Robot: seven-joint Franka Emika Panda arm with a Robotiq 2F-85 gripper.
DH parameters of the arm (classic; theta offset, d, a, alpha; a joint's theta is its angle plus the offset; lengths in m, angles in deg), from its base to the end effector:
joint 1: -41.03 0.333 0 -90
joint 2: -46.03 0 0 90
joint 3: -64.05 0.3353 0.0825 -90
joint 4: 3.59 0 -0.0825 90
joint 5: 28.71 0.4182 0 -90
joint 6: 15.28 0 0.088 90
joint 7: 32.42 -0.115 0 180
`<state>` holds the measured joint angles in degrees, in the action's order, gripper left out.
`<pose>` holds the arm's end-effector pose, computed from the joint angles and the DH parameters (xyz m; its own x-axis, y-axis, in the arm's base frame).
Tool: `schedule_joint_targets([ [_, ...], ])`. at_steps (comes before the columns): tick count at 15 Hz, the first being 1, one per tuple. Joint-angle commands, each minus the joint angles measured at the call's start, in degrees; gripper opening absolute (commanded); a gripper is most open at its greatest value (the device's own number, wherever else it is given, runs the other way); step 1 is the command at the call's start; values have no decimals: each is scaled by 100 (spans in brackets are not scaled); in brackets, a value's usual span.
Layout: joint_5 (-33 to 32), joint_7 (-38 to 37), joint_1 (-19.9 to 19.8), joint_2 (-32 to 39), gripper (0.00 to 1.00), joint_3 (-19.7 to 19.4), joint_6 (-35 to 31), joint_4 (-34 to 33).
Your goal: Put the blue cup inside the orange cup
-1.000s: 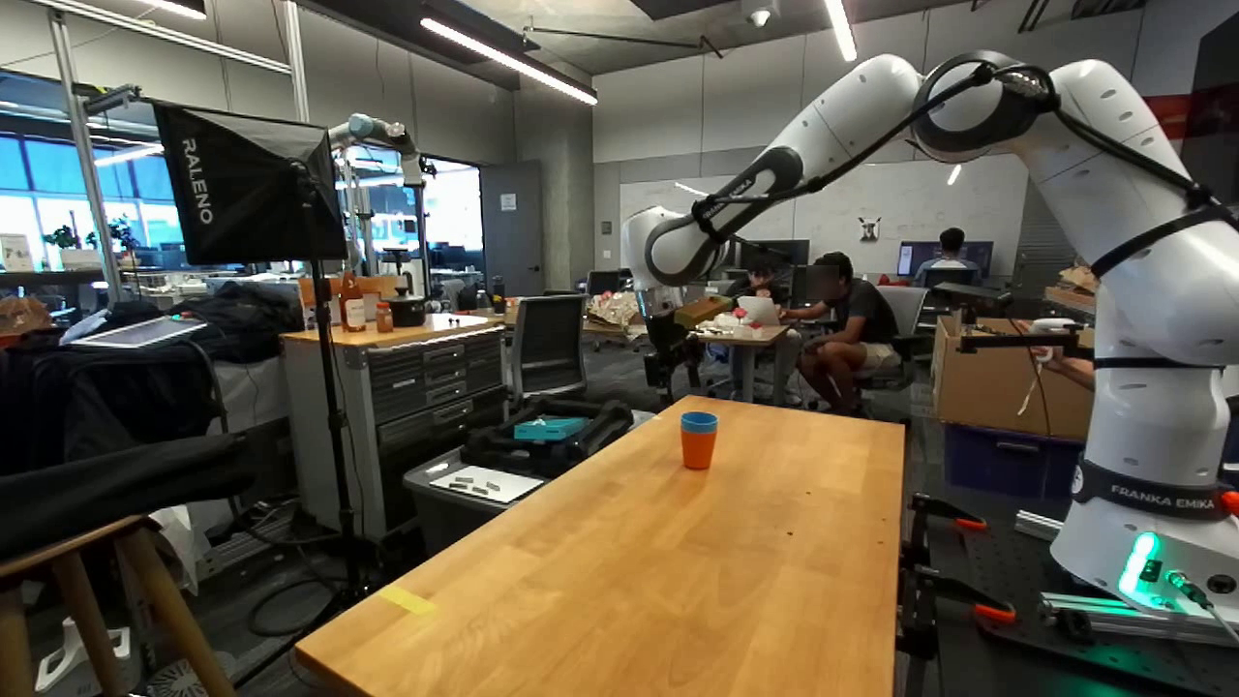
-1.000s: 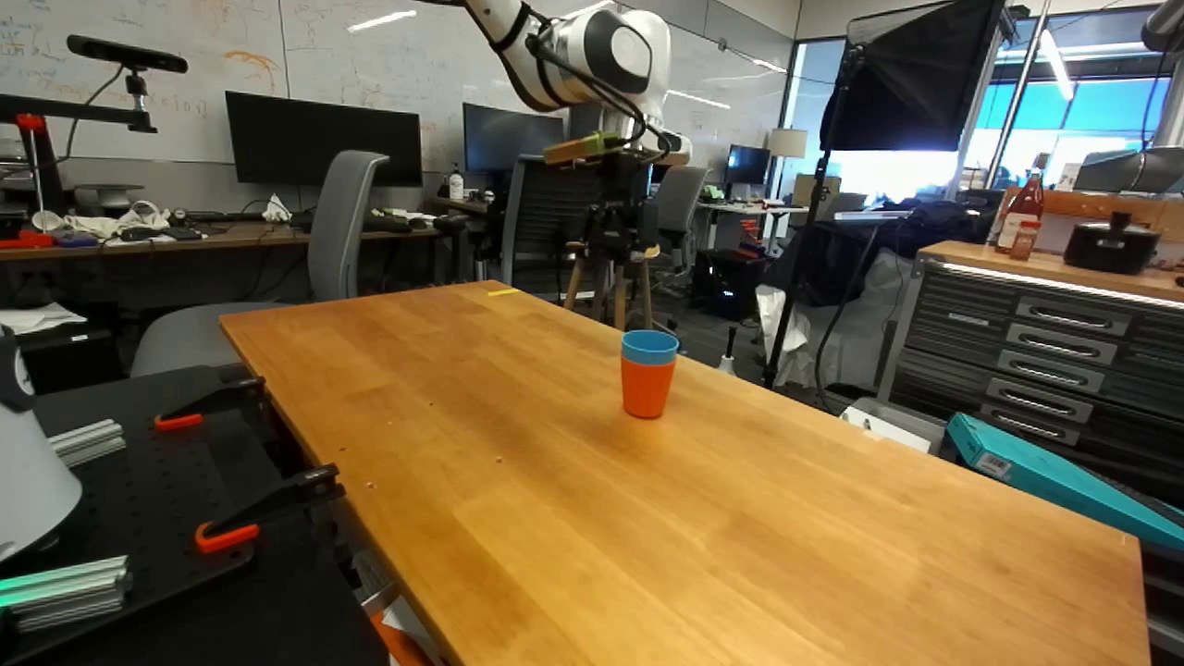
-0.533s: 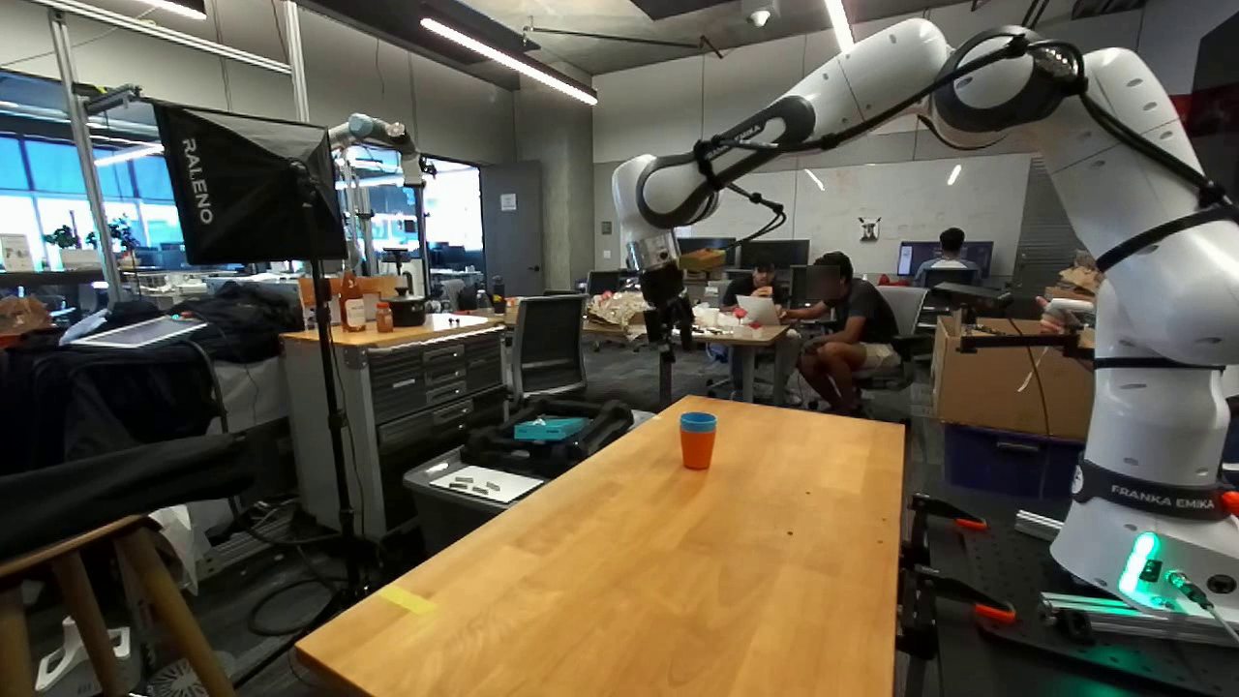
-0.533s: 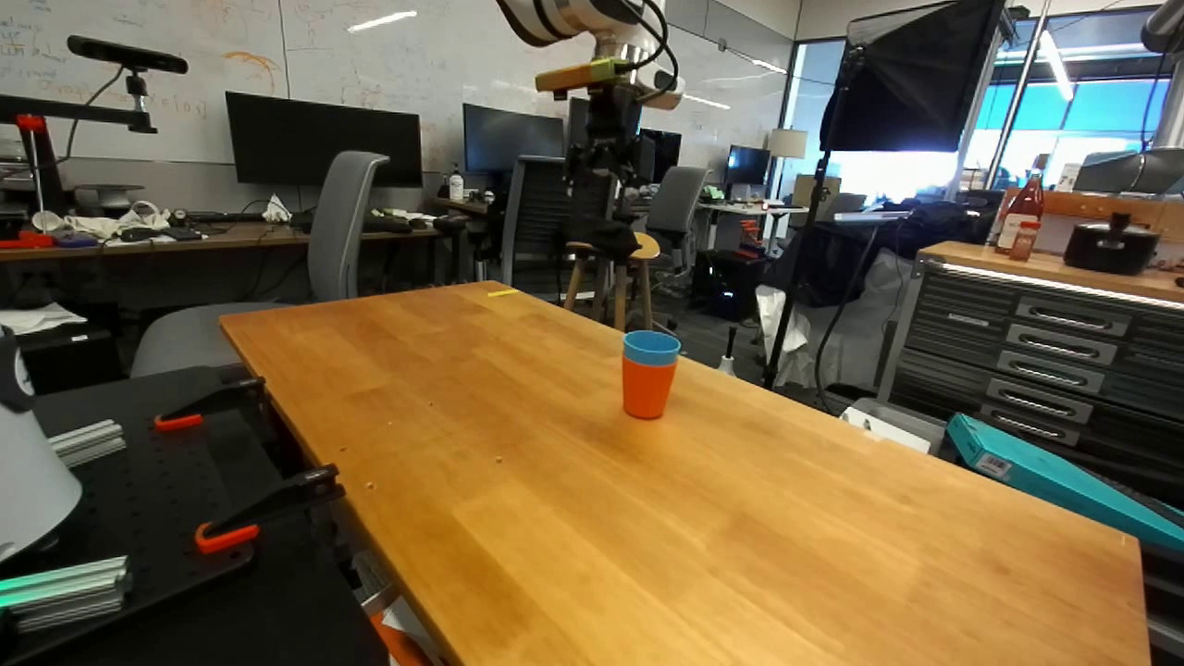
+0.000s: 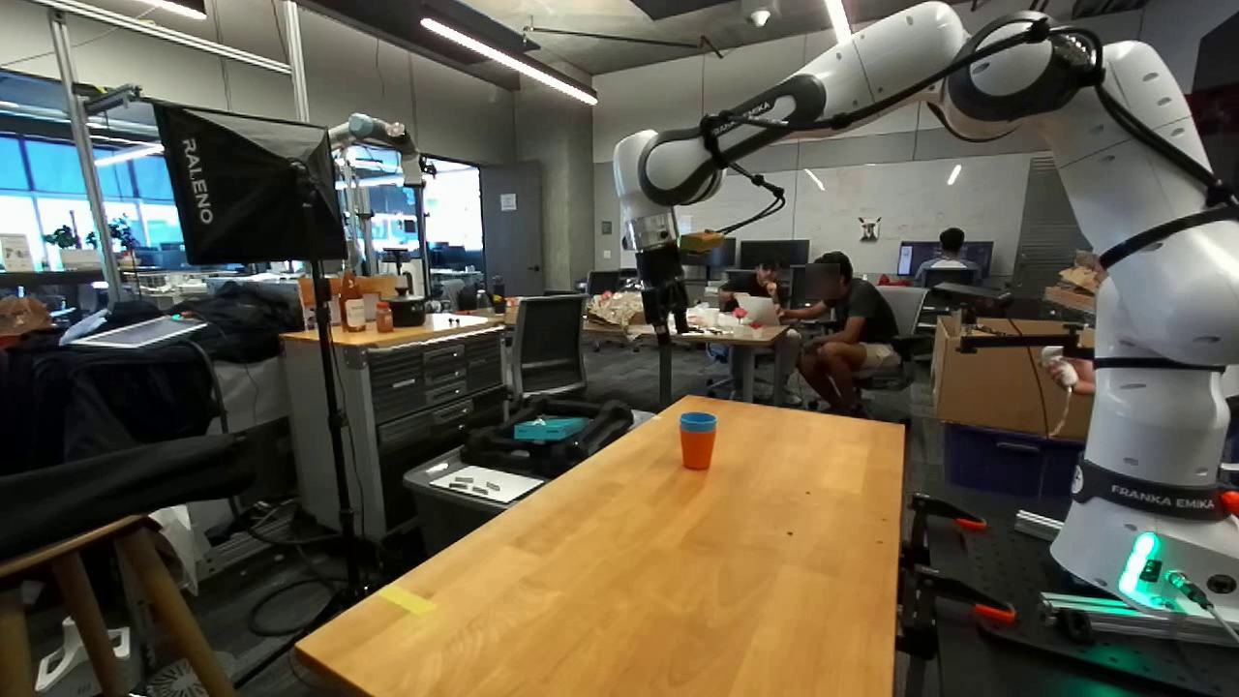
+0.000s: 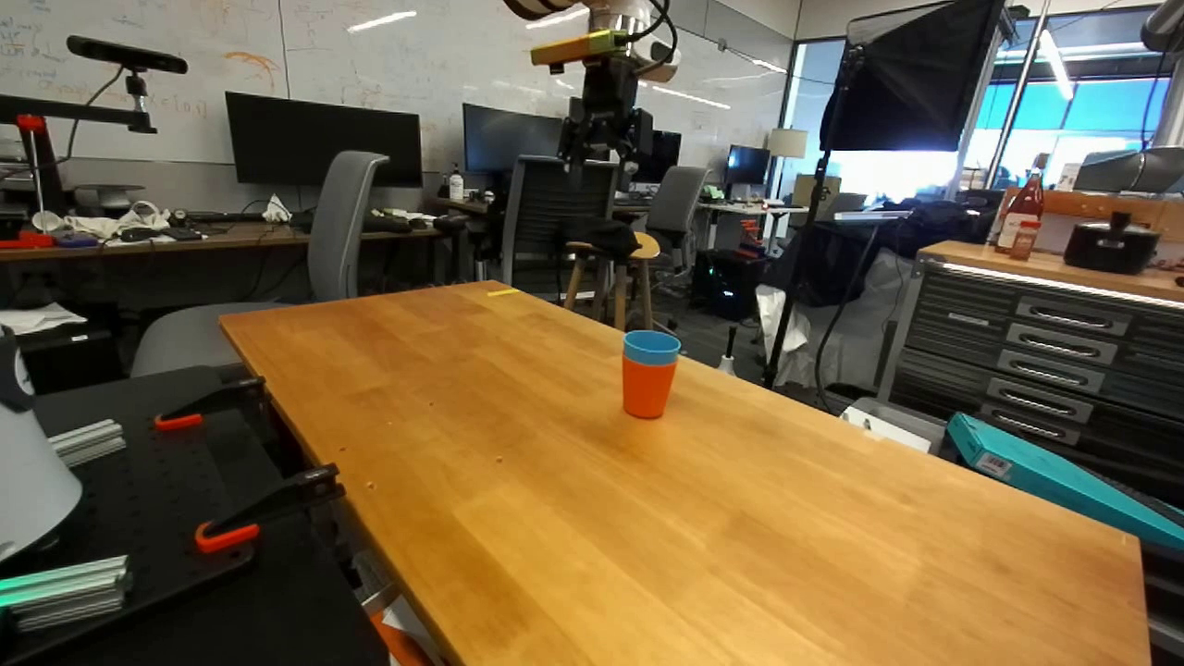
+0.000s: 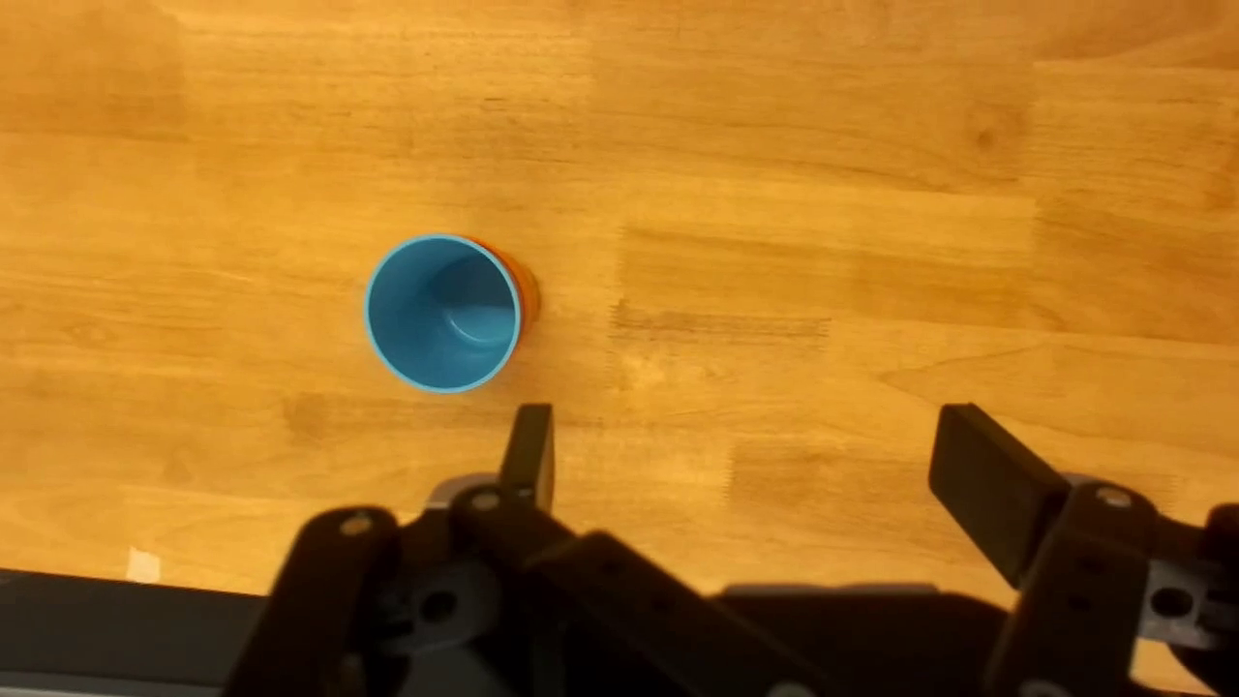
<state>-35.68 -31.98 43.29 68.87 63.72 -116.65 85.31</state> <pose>0.6913 0.0122 0.4034 0.9811 0.0647 -0.1823 0.0863 -0.9898 0.1135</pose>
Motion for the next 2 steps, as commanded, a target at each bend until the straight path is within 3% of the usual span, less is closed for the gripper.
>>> schedule_joint_targets([
  [1, -6, -5, -16, 18, 100, 21, 21, -18],
  [2, -6, -5, -16, 25, 100, 21, 20, -18],
])
